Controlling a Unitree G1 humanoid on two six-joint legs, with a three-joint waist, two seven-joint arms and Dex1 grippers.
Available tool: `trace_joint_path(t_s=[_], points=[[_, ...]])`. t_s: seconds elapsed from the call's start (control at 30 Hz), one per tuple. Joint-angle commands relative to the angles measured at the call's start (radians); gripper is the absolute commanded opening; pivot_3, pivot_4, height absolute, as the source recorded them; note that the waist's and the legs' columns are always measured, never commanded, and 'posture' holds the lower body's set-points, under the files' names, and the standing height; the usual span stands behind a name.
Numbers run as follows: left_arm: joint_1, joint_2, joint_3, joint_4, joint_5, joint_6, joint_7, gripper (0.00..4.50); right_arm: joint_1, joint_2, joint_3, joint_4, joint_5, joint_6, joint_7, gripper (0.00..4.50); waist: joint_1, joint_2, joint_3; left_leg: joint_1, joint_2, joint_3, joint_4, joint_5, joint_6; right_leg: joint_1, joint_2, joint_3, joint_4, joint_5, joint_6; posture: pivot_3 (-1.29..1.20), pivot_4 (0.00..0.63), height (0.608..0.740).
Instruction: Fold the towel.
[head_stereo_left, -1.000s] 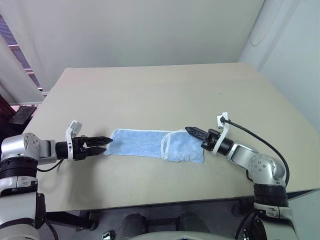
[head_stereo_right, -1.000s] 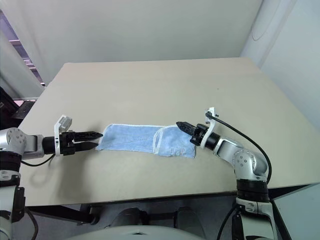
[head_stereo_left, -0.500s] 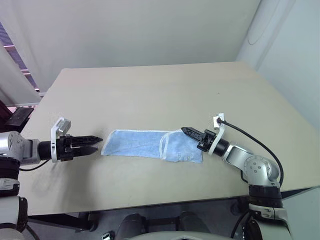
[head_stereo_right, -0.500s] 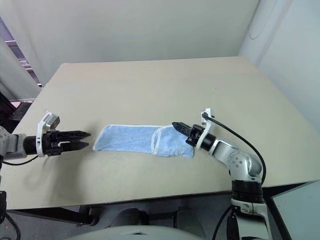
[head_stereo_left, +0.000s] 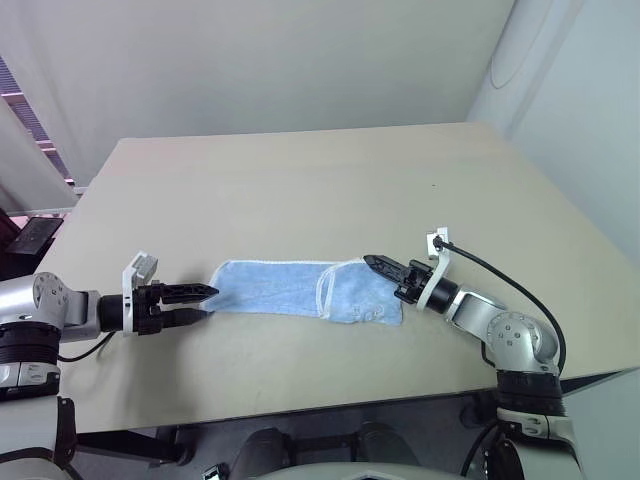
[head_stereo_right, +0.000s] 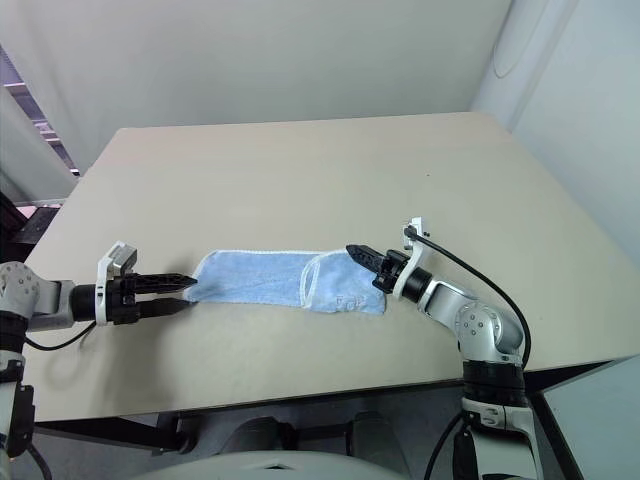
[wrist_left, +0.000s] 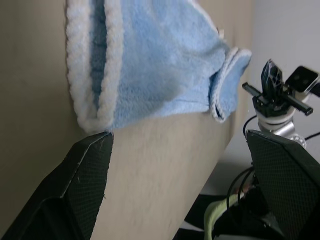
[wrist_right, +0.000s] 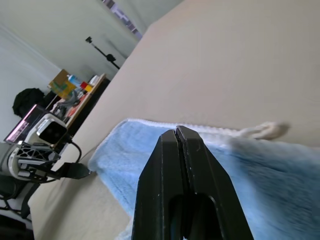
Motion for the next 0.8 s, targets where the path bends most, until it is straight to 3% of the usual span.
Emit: trace_joint_path(t_s=[0.03, 0.53, 0.63, 0.8], points=[[-0.025, -0.024, 0.047, 0.01, -0.008, 0.023, 0.05, 4.45, -0.008, -0.005, -0.019, -0.012, 0.008, -0.013, -0.002, 0.0, 0.0, 0.0, 0.0, 0.0, 0.0, 0.0, 0.0, 0.0, 0.0, 0.0, 0.0, 0.0, 0.0, 0.0, 0.0, 0.0, 0.0, 0.74], [-0.032, -0.135, 0.213, 0.003, -0.03, 0.071, 0.213, 4.45, 0.006, -0.007, -0.017, -0.024, 0.0, -0.032, -0.018, 0.0, 0.002, 0.0, 0.0, 0.0, 0.0, 0.0, 0.0, 0.0, -0.001, 0.001, 0.0, -0.001, 0.001, 0.0, 0.0, 0.0, 0.0, 0.74], [-0.031, -0.138, 0.236, 0.012, -0.025, 0.054, 0.235, 3.9, 0.003, -0.01, -0.017, -0.02, -0.003, -0.036, -0.018, 0.0, 0.003, 0.0, 0.0, 0.0, 0.0, 0.0, 0.0, 0.0, -0.001, 0.001, 0.0, -0.001, 0.001, 0.0, 0.0, 0.0, 0.0, 0.74], [-0.03, -0.141, 0.263, 0.028, -0.021, 0.04, 0.262, 2.09, -0.001, -0.013, -0.017, -0.014, -0.008, -0.04, -0.016, 0.0, 0.002, 0.0, 0.0, 0.0, 0.0, 0.0, 0.0, 0.001, -0.001, 0.001, 0.0, -0.001, 0.001, 0.0, 0.0, 0.0, 0.0, 0.74]])
